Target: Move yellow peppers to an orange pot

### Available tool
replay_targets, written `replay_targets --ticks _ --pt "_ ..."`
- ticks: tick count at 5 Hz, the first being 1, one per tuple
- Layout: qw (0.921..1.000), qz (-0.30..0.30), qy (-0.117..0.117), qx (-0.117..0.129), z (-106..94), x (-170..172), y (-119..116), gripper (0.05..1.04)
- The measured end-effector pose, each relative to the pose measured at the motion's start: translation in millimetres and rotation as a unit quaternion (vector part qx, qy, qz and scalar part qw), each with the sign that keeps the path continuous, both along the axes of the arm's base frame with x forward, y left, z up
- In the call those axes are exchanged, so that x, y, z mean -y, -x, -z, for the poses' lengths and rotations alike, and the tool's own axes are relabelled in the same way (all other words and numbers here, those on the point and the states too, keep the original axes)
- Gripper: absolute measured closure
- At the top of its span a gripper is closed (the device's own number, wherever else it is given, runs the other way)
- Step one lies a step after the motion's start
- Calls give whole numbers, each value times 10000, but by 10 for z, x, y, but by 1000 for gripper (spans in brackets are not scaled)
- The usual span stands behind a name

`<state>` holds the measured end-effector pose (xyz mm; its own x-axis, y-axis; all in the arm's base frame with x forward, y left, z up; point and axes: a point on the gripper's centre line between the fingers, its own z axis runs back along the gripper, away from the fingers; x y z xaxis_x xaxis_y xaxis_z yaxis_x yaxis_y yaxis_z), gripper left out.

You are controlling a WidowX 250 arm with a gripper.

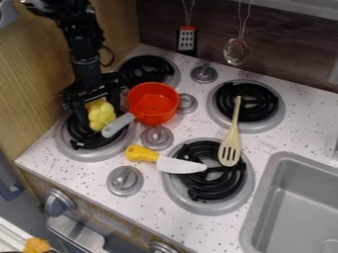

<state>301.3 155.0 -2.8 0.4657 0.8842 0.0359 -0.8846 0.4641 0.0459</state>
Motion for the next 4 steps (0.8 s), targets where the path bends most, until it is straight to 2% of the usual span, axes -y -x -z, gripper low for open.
replay_targets --ticks 1,2,3,4 --pt "9984 -111 -515 -193 -94 -33 -60 223" --pt "9943 -37 -1006 -360 -335 -77 -204 223" --pt "9918 157 -1139 -553 -429 -106 -258 223" --pt "9933 388 -1029 -353 -511 -73 -393 223"
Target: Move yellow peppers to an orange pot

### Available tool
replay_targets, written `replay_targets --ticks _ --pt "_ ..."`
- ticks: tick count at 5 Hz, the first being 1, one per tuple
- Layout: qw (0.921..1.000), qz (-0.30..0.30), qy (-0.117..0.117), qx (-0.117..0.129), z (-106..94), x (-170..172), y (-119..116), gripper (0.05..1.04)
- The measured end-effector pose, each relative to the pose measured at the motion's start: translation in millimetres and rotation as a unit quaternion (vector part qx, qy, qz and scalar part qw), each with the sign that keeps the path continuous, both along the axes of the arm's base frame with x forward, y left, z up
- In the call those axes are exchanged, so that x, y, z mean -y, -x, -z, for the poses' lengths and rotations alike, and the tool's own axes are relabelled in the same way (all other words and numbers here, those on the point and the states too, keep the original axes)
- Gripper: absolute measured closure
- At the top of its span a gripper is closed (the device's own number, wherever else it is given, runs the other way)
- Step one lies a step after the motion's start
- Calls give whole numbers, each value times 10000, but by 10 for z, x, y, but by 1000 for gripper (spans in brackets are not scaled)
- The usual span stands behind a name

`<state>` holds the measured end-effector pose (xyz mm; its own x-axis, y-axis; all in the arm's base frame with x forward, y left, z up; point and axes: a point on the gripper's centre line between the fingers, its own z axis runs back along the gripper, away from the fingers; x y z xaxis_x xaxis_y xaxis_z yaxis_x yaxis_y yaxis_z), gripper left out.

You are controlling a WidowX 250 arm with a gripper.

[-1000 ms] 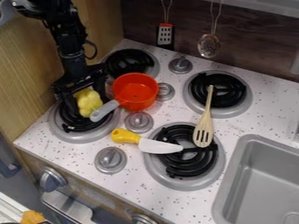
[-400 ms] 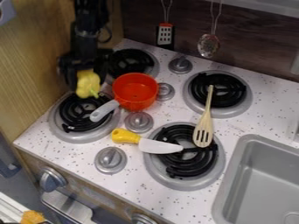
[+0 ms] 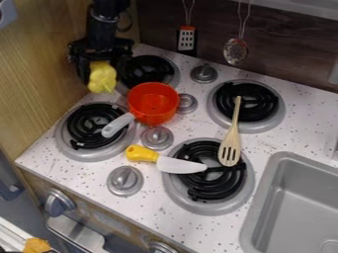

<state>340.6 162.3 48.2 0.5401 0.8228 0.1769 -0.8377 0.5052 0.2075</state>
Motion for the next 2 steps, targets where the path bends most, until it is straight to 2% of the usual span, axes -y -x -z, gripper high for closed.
replay_targets --ticks 2 --pt "9981 326 411 322 13 545 -251 223"
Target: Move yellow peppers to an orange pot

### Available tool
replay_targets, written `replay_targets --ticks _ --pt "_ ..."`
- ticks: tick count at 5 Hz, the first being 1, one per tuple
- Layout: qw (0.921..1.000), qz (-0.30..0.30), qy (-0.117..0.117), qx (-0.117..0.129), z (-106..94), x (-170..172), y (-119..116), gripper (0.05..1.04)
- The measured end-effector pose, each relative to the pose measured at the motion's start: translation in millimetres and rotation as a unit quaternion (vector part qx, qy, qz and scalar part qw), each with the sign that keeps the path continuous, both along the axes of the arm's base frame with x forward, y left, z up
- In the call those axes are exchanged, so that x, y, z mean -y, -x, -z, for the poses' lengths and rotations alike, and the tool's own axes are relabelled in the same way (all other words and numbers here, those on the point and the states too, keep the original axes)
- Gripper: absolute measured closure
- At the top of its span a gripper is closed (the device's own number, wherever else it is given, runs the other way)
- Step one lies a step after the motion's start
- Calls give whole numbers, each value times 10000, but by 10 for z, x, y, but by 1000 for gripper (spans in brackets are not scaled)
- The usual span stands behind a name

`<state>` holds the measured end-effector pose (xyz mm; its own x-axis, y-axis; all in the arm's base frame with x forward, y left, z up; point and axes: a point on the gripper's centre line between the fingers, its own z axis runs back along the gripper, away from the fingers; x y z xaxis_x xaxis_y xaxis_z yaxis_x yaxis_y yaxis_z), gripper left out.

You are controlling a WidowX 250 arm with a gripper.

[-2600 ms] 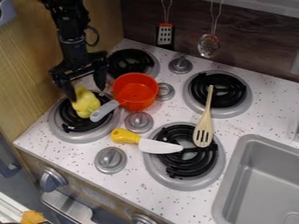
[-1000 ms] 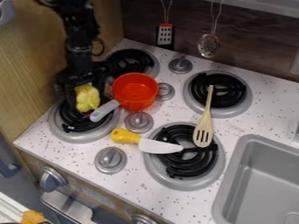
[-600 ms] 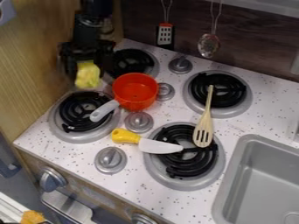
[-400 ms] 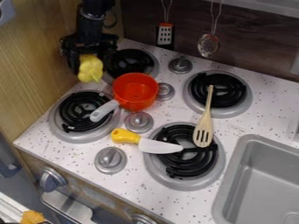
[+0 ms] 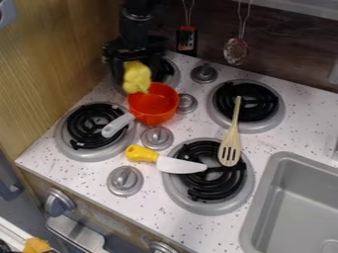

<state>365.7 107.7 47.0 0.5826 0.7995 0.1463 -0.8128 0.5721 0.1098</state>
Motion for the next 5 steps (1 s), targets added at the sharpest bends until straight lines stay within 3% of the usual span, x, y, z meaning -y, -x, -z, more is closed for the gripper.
replay_targets --ticks 1,2,3,5 --pt "9996 201 175 89 87 231 -106 223" --pt "9993 305 200 65 210 293 -173 223" --pt "9984 498 265 -62 289 291 -202 223" --pt "9988 399 274 -15 295 241 -205 164"
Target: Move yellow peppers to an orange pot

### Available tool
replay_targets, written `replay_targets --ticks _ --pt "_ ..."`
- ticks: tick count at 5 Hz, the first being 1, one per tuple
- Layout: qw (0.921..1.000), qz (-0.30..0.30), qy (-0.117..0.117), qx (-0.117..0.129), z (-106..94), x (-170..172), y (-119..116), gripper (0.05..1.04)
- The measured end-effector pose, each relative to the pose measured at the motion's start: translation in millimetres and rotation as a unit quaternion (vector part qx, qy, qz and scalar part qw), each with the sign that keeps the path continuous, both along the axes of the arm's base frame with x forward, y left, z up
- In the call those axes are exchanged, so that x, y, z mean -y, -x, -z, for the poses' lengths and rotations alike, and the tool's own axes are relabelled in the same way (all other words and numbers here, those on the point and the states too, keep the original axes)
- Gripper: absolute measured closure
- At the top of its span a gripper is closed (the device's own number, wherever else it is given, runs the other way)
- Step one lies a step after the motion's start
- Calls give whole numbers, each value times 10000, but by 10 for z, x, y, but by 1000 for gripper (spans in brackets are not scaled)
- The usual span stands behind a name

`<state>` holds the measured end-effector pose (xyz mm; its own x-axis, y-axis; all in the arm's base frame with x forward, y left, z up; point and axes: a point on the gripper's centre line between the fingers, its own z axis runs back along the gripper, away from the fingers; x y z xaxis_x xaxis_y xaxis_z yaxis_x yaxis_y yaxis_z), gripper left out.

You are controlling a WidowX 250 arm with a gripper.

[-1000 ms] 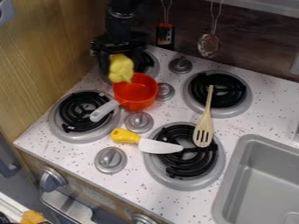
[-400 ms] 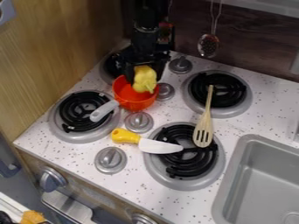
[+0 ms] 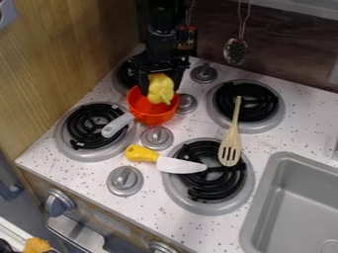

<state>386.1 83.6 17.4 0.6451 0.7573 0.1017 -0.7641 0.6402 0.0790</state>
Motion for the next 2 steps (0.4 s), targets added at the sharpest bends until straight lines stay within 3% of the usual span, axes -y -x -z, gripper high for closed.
replay_targets --ticks 1,2 --pt "10000 19 62 -12 49 19 35 79" --pt "9999 36 109 -79 64 34 59 84"
